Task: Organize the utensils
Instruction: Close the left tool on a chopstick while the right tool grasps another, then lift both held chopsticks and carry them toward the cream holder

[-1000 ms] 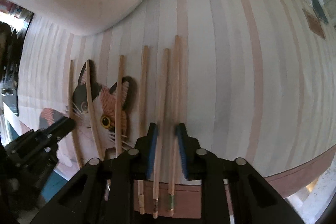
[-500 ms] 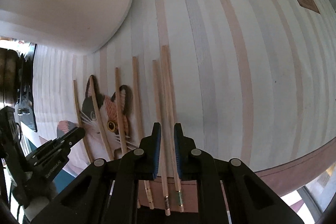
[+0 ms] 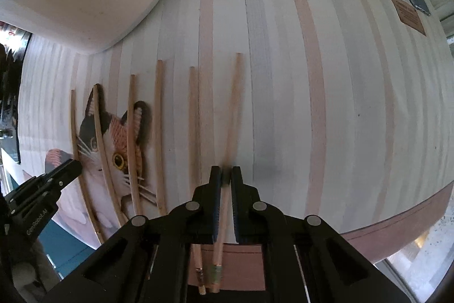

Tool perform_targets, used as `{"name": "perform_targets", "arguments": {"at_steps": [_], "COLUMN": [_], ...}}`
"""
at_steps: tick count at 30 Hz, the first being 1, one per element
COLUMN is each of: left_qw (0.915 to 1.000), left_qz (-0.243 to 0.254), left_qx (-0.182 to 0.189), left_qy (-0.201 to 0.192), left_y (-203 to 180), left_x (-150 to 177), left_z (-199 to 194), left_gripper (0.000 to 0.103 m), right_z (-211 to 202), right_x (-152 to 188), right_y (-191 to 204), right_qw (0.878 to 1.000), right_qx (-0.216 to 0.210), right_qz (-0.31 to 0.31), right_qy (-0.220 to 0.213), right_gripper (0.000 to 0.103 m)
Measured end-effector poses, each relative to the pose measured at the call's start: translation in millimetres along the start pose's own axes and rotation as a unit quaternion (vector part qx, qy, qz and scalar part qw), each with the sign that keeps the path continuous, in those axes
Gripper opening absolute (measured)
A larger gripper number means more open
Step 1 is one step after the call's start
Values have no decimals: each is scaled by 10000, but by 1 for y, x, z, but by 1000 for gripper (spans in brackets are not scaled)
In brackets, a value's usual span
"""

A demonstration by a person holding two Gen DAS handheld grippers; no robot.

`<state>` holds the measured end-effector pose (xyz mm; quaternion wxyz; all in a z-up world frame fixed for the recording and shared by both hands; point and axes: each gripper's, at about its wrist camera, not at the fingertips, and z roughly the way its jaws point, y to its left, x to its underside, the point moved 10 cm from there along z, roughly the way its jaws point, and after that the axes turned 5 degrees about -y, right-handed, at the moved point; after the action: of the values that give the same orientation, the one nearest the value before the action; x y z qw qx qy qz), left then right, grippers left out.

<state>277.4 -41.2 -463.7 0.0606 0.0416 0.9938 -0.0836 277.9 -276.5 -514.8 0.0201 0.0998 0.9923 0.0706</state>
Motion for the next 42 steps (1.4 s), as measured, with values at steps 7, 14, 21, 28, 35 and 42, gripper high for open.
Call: {"name": "perform_targets", "arguments": {"at_steps": [7,14,21,28,35,42], "left_qw": [9999,9999,9995,9955,9895,9805], "left_qz": [82,120,235,591,655,674], "left_qx": [-72,-112,-220,-498,-696,-938], "left_qy": [3,-2,15,-556,-1085,-1593], "left_y": [-6,-12,-19,-34,-44,-39], "left_x": [3,1,0,-15,-31,-49], "left_z": [2,3,7,-18,-51,-83], "left_gripper": [10,10,5,4,4,4], "right_z": [12,8,6,-3,-35,-67], "right_x": [-4,-5,-12,-7,-14,-21], "right_y": [33,26,29,21,14,13], "right_qw": [9987,9995,9994,9984,9950,9884], "right_qx": [380,222,231,62,62,167], "right_qz": [-335,-196,-112,139,139,95], "right_qy": [-26,-78,-221,-537,-986,-1508], "right_gripper": [8,8,7,7,7,7]}}
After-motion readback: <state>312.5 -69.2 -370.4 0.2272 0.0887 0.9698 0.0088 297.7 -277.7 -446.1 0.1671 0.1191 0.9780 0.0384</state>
